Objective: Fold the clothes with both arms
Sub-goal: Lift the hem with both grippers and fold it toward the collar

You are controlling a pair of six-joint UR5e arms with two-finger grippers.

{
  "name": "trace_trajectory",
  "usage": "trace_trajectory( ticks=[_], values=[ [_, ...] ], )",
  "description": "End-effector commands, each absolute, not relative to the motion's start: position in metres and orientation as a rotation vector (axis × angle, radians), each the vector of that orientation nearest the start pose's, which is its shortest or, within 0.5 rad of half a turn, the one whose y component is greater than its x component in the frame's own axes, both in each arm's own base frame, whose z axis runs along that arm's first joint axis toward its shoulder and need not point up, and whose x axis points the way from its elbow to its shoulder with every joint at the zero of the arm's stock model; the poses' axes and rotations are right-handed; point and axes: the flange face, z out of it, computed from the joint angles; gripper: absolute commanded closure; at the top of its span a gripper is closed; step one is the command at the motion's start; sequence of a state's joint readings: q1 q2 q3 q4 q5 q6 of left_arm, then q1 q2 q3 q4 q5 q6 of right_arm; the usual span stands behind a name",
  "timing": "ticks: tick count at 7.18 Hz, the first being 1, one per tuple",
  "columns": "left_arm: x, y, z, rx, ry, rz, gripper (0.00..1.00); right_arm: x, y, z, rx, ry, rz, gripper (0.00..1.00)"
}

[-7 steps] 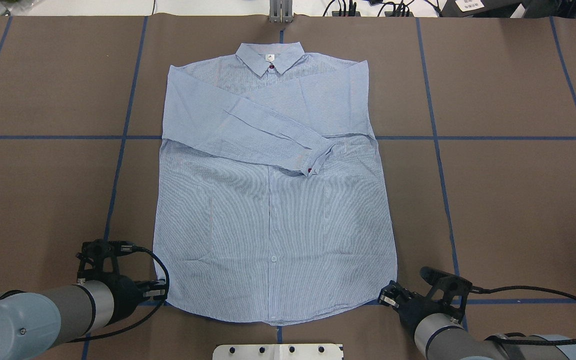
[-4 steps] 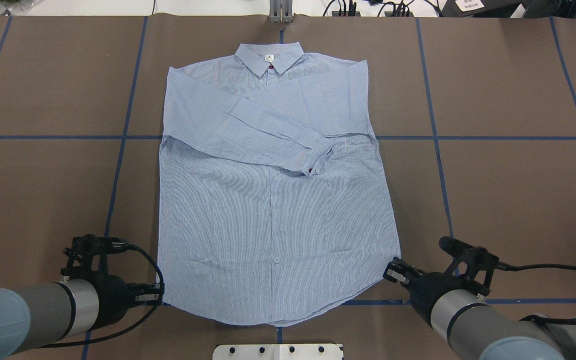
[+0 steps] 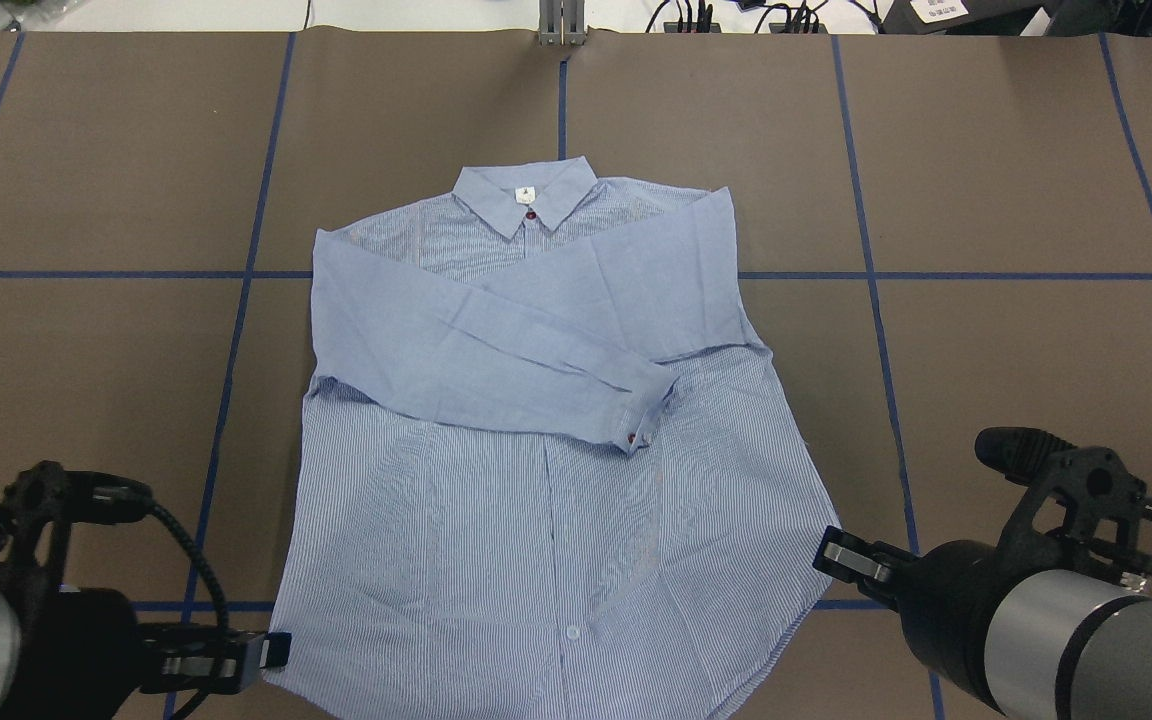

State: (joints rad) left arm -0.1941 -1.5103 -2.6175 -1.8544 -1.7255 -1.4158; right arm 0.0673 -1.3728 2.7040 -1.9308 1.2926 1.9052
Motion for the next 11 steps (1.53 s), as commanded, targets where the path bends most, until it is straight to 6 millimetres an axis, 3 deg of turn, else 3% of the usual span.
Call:
trace_trajectory(
  ticks=[1,2,3,4,6,7,8,9,11],
  values=[
    [0.239,-0.196,0.176,0.064,1.263,0.034,1.00,-0.278,-0.203,0.142,0.074,-0.973,0.544,1.00],
    [0.252,-0.212,0.190,0.076,1.218,-0.007,1.00,-0.281,-0.213,0.144,0.116,-0.951,0.526,1.00],
    [0.273,-0.237,0.204,0.134,1.167,-0.079,1.00,-0.298,-0.228,0.148,0.158,-0.908,0.511,1.00],
    [0.297,-0.259,0.210,0.184,1.137,-0.123,1.00,-0.313,-0.255,0.145,0.208,-0.870,0.517,1.00],
    [0.288,-0.298,0.220,0.241,1.095,-0.222,1.00,-0.325,-0.317,0.153,0.303,-0.847,0.537,1.00],
    [0.311,-0.328,0.242,0.247,1.030,-0.249,1.00,-0.347,-0.356,0.170,0.328,-0.825,0.536,1.00],
    [0.350,-0.375,0.250,0.321,0.962,-0.242,1.00,-0.377,-0.388,0.191,0.337,-0.831,0.531,1.00],
    [0.386,-0.403,0.270,0.352,0.895,-0.215,1.00,-0.404,-0.417,0.224,0.338,-0.787,0.536,1.00],
    [0.393,-0.420,0.286,0.428,0.908,-0.121,1.00,-0.420,-0.465,0.255,0.348,-0.770,0.465,1.00]
  ],
)
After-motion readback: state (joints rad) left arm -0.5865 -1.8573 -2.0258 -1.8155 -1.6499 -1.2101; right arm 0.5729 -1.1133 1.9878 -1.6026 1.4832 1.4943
